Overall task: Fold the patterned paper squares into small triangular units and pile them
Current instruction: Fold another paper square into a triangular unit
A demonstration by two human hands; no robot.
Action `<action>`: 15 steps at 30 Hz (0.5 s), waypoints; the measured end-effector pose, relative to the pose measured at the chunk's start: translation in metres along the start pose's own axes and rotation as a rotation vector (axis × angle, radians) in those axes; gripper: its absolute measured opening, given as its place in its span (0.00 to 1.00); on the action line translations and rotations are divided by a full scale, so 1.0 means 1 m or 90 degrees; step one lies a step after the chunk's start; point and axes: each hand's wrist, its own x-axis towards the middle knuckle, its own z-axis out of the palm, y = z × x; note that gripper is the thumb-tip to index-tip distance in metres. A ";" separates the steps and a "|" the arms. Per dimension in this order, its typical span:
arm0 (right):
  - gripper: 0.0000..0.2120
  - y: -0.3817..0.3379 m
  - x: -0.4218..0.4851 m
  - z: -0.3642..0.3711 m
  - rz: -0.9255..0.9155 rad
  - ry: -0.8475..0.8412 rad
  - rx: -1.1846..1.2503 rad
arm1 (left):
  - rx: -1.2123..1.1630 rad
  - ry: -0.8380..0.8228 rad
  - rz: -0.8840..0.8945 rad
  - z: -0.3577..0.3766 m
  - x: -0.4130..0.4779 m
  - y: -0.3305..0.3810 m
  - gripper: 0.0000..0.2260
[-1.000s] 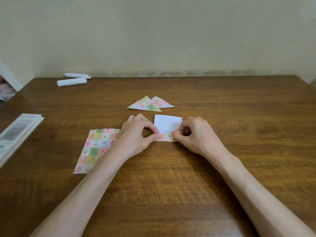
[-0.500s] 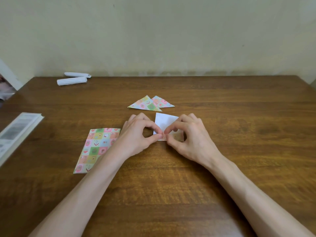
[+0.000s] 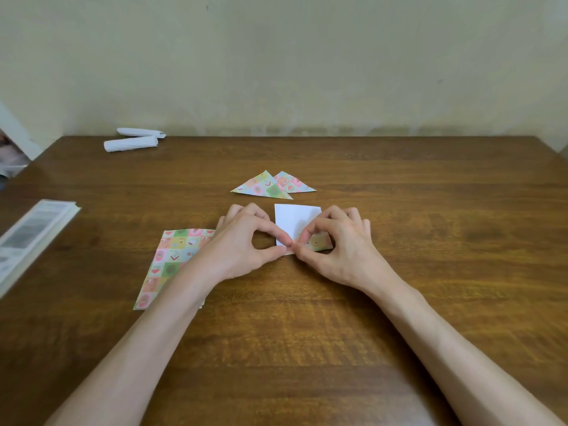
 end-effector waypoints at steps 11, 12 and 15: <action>0.15 -0.008 -0.003 0.013 0.008 0.054 -0.066 | -0.018 -0.025 0.000 -0.003 0.000 -0.003 0.05; 0.16 -0.008 -0.003 0.013 0.008 0.056 -0.066 | -0.020 -0.024 -0.001 -0.003 0.000 -0.003 0.05; 0.18 -0.007 -0.003 0.014 0.011 0.056 -0.065 | -0.023 -0.027 -0.002 -0.004 -0.001 -0.003 0.05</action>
